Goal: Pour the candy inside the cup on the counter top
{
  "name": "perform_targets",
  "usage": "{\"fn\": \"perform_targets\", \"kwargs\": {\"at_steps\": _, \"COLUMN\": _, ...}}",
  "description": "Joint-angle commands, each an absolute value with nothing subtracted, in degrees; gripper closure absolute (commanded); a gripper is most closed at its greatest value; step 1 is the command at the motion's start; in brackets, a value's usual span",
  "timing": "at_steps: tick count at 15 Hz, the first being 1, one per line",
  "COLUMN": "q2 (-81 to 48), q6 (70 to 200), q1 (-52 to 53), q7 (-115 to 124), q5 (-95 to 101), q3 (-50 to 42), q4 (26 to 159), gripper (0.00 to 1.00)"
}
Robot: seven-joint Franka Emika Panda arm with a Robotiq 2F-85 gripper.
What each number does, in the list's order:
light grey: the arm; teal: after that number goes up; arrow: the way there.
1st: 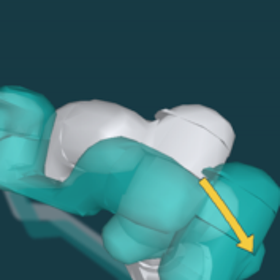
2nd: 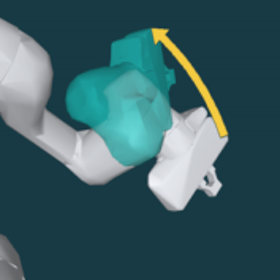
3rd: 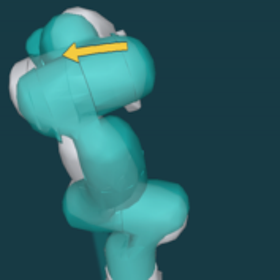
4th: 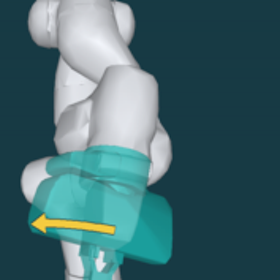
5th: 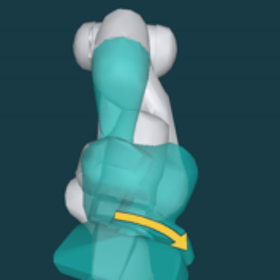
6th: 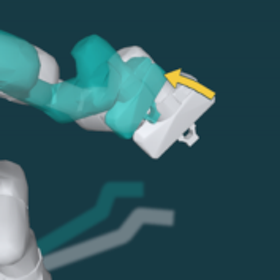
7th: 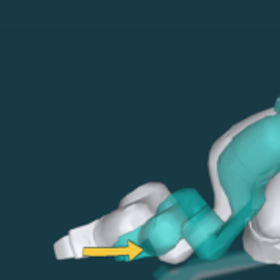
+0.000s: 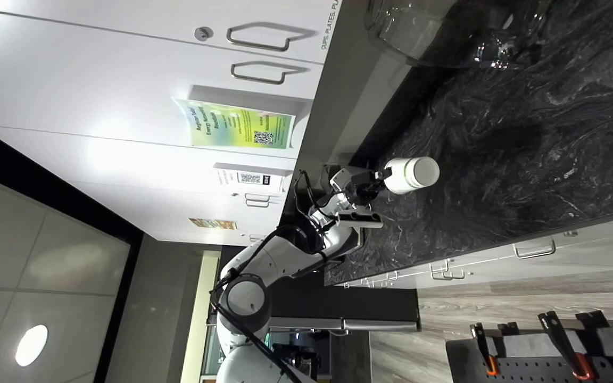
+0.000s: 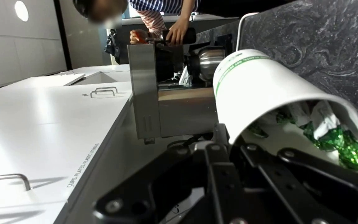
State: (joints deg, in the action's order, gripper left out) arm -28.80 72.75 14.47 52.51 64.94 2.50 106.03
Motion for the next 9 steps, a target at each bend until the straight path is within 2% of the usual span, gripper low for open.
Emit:
{"fn": "perform_targets", "kwargs": {"at_steps": 1, "q2": -30.8, "q6": 66.8, "q1": 14.1, "q7": 45.8, "q5": 66.0, "q3": 3.6, "q4": 102.6, "gripper": 0.99}}
{"fn": "perform_targets", "kwargs": {"at_steps": 9, "q2": -33.0, "q6": 60.4, "q1": 14.3, "q7": 36.5, "q5": 67.7, "q3": 4.1, "q4": 99.8, "gripper": 0.99}}
